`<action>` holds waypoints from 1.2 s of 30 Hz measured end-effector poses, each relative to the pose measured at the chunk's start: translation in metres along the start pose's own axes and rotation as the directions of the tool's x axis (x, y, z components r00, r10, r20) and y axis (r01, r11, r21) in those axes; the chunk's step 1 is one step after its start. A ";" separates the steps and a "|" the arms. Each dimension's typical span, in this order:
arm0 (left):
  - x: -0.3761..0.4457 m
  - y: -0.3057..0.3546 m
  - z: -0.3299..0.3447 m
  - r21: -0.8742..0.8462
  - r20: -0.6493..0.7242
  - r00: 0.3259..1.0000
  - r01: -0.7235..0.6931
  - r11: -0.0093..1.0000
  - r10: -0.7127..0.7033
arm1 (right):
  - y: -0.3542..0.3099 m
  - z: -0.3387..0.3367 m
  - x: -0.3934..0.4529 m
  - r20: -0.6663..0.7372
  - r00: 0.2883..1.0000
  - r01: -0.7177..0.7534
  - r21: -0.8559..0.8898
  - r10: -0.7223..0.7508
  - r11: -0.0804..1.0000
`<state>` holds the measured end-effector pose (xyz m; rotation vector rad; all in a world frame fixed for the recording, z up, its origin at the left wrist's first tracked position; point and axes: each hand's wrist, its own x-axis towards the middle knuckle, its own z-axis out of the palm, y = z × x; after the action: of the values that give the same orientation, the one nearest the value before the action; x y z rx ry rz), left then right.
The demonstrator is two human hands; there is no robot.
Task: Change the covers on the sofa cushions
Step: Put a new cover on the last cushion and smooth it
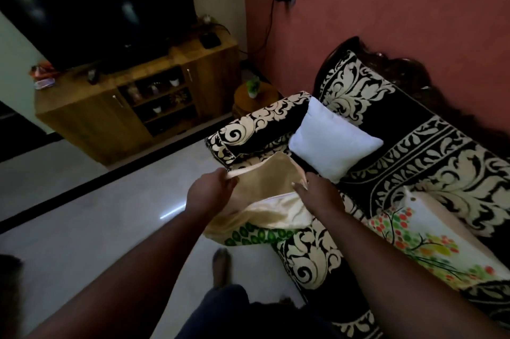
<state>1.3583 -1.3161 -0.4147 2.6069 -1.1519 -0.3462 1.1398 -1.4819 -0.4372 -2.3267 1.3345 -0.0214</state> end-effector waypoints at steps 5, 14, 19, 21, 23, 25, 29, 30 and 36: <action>0.092 -0.012 0.021 -0.311 0.142 0.987 0.121 0.943 -0.080 | -0.019 0.026 0.049 0.042 0.993 -0.100 -0.126 0.106 0.987; 0.202 0.008 0.033 -0.578 0.369 0.929 0.247 0.778 -0.022 | -0.002 0.014 0.124 0.039 0.941 -0.331 -0.093 0.336 0.939; 0.241 0.041 0.064 -0.564 0.404 0.913 0.291 0.773 -0.048 | 0.038 0.012 0.185 0.187 0.931 -0.305 -0.067 0.312 0.950; 0.253 0.052 0.078 -0.559 0.399 0.915 0.299 0.773 -0.065 | 0.061 0.014 0.215 0.286 0.918 -0.266 -0.069 0.275 0.961; 0.266 0.060 0.098 -0.525 0.383 0.919 0.297 0.798 -0.090 | 0.089 0.016 0.253 0.345 0.903 -0.263 -0.024 0.255 0.964; 0.276 0.065 0.117 -0.456 0.376 0.915 0.318 0.831 -0.144 | 0.120 0.020 0.295 0.336 0.904 -0.277 -0.010 0.264 0.961; 0.296 0.072 0.146 -0.362 0.376 0.897 0.372 0.855 -0.232 | 0.160 0.031 0.373 0.189 0.932 -0.288 -0.133 0.310 0.948; 0.303 0.075 0.156 -0.361 0.376 0.893 0.386 0.849 -0.246 | 0.169 0.037 0.392 0.187 0.928 -0.301 -0.138 0.323 0.944; 0.334 0.085 0.192 -0.381 0.334 0.898 0.407 0.830 -0.287 | 0.196 0.077 0.437 0.175 0.915 -0.293 -0.329 0.363 0.898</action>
<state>1.4578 -1.6494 -0.6020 2.3834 -0.5498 -0.9418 1.2300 -1.8963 -0.6735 -2.2093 1.6830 0.5795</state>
